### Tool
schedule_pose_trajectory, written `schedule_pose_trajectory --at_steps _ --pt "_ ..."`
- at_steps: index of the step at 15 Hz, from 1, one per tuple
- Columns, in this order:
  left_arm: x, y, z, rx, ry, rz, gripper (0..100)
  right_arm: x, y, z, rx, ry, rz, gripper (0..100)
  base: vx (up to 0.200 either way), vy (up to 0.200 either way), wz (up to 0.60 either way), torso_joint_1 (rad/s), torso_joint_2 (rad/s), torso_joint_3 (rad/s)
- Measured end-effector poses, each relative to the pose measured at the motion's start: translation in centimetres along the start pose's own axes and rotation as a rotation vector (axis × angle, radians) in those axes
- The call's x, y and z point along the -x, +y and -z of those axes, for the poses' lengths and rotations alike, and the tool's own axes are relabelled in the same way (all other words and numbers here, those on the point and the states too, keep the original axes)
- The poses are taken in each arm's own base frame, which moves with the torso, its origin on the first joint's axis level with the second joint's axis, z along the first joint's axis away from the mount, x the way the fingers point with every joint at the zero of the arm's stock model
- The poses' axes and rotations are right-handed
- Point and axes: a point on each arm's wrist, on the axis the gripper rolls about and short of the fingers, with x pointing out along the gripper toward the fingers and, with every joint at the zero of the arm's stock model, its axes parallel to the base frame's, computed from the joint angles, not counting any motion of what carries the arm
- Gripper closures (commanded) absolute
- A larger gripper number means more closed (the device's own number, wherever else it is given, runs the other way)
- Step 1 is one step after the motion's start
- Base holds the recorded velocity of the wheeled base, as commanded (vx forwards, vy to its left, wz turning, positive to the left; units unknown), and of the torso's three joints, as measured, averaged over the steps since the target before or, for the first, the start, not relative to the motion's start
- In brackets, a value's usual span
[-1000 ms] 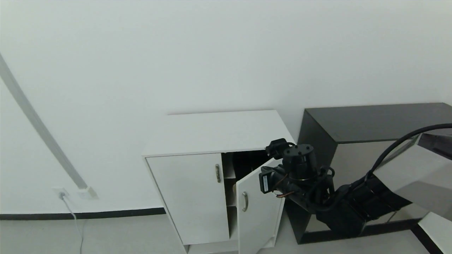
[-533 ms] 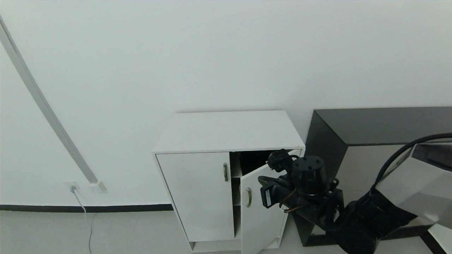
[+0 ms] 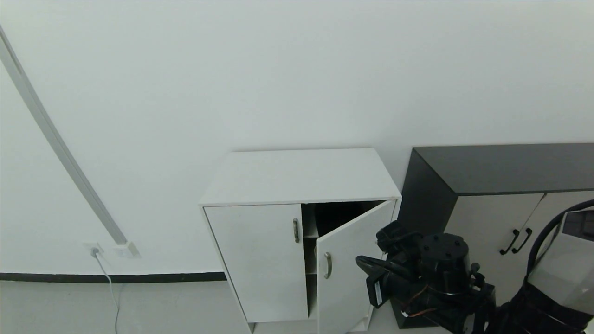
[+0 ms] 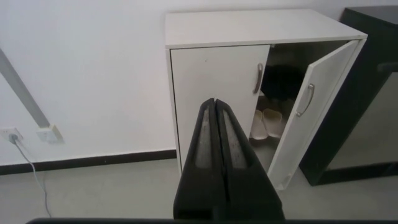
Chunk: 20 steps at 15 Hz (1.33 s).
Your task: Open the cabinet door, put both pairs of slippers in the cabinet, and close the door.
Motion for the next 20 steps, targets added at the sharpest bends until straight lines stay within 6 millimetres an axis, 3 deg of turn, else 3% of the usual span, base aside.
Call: schedule_pose_trajectory --at_steps 2,7,20 --pt "0.0 0.0 0.0 0.000 0.000 0.000 100 0.6 0.1 0.7 0.003 0.016 -0.004 100 0.200 0.000 0.00 0.019 0.00 0.000" --pt "0.0 0.0 0.0 -0.001 0.000 -0.001 100 0.8 0.5 1.8 -0.007 0.016 -0.020 100 0.000 0.000 0.00 0.000 0.00 0.000" --pt "0.0 0.0 0.0 -0.001 0.000 -0.002 100 -5.4 -1.4 4.1 -0.023 0.028 0.044 100 0.000 0.000 0.00 0.000 0.00 0.000"
